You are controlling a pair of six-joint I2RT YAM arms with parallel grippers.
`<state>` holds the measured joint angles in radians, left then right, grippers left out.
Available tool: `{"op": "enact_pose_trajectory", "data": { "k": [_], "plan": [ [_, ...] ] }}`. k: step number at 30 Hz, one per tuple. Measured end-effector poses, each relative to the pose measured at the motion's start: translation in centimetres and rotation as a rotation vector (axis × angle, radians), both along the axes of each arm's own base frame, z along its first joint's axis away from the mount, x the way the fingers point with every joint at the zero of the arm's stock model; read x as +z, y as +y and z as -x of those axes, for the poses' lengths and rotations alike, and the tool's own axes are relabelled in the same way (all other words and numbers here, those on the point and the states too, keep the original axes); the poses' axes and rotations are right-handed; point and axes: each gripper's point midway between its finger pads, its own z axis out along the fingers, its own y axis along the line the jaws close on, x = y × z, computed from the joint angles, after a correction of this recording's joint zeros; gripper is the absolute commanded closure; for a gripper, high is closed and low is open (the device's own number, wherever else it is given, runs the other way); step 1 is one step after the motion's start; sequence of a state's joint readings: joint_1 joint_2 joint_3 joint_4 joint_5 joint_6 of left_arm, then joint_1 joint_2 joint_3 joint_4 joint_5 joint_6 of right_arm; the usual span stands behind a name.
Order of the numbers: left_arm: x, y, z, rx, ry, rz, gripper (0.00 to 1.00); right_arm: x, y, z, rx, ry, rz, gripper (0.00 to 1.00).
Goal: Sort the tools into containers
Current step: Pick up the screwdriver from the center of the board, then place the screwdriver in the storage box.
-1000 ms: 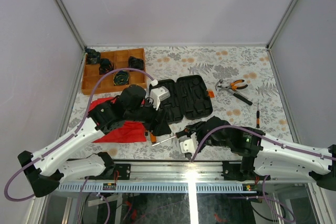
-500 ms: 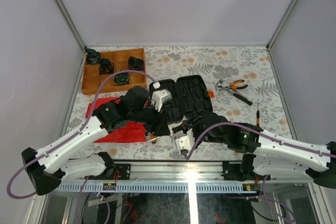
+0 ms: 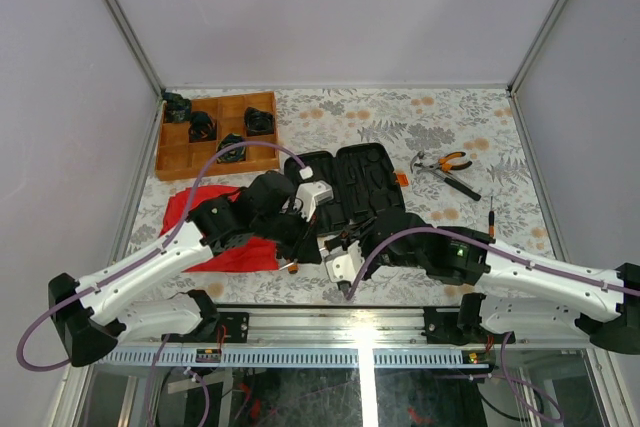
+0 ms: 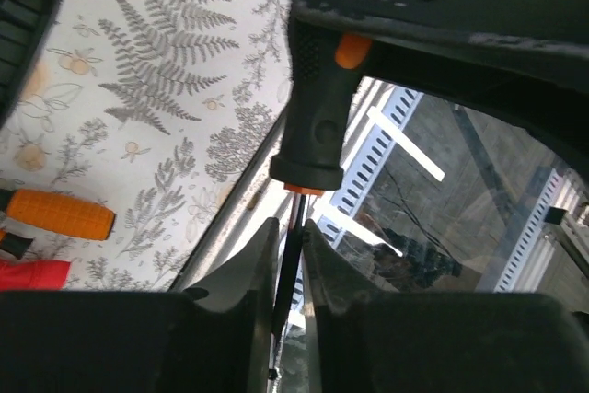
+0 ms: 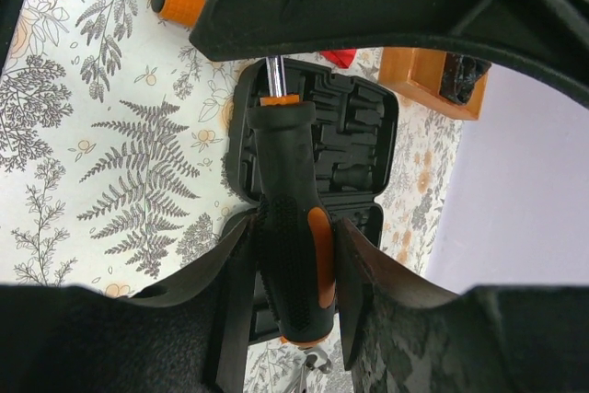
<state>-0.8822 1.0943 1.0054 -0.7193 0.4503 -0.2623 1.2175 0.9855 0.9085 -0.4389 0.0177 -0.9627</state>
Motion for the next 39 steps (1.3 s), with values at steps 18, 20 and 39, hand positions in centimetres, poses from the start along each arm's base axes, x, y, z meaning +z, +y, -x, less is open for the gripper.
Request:
{"op": "enact_pose_trajectory", "data": {
  "k": [18,20,39],
  "plan": [
    [-1.0,1.0,-0.9,0.107,-0.042,-0.015,1.0,1.4,0.7,-0.4,-0.075,0.035,-0.134,0.3],
    [-1.5,1.5,-1.6,0.151,-0.063,-0.035,1.0,2.0,0.5,-0.2,-0.1,0.052,-0.22,0.29],
    [1.8,2.1,-7.1,0.532,-0.236,0.216,1.0,-1.5,1.1,-1.8,-0.664,0.666,-0.906,0.27]
  ]
}}
